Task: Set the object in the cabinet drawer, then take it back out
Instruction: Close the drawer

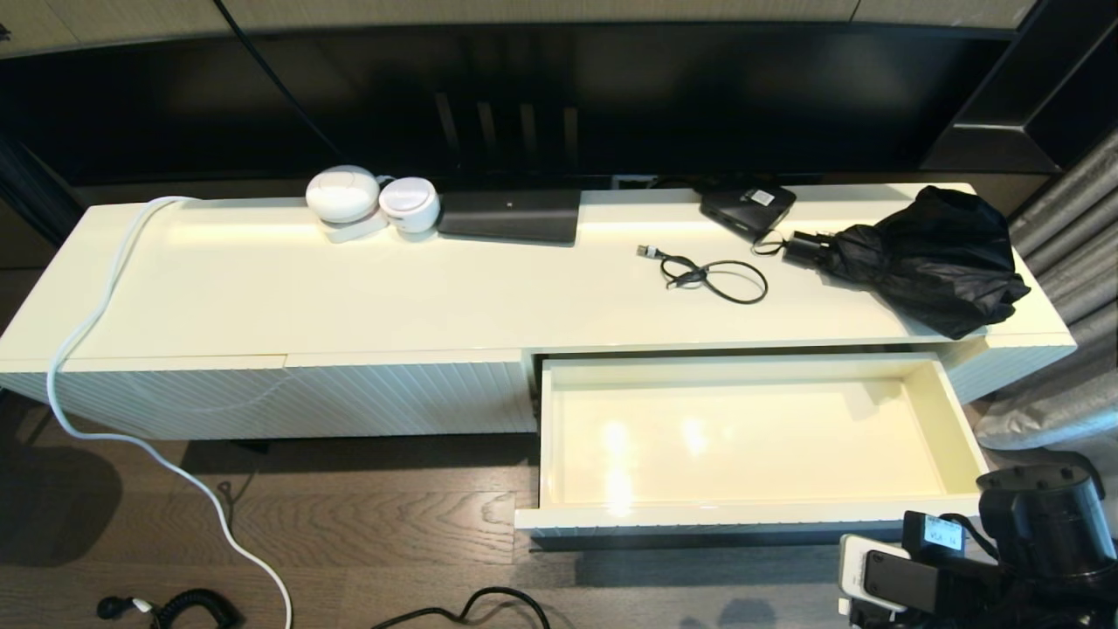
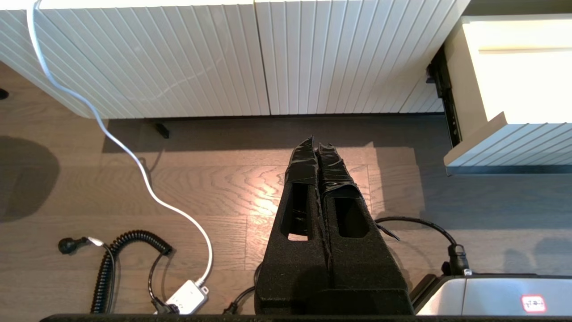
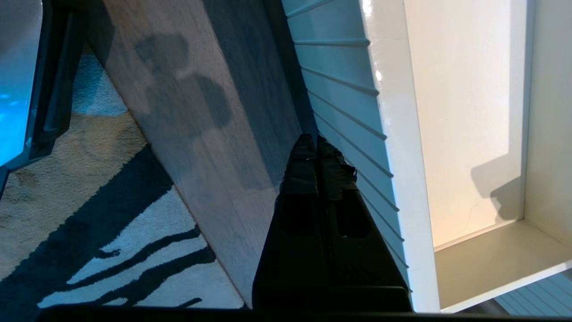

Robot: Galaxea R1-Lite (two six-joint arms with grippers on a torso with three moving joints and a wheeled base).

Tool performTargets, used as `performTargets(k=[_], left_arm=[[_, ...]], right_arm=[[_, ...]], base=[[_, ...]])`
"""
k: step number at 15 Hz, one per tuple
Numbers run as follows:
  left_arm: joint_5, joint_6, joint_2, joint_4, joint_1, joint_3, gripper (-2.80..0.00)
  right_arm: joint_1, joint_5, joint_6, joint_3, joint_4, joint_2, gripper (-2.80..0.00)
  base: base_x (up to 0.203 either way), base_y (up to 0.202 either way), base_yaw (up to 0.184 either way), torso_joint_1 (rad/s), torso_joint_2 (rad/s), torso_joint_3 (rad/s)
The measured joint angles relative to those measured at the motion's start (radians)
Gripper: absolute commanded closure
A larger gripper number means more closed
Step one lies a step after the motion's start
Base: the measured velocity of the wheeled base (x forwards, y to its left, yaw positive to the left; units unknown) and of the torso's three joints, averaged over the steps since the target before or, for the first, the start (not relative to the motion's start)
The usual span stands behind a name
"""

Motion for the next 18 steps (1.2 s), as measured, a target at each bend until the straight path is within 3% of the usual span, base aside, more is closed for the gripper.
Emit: performTargets(k=[18], left_arm=[[0.000, 0.000, 0.000, 0.000, 0.000, 0.000, 0.00]], right_arm=[[0.023, -0.056, -0.003, 0.010, -0.326, 0.208, 0.00]], base=[[0.000, 0.000, 0.000, 0.000, 0.00, 0.000]])
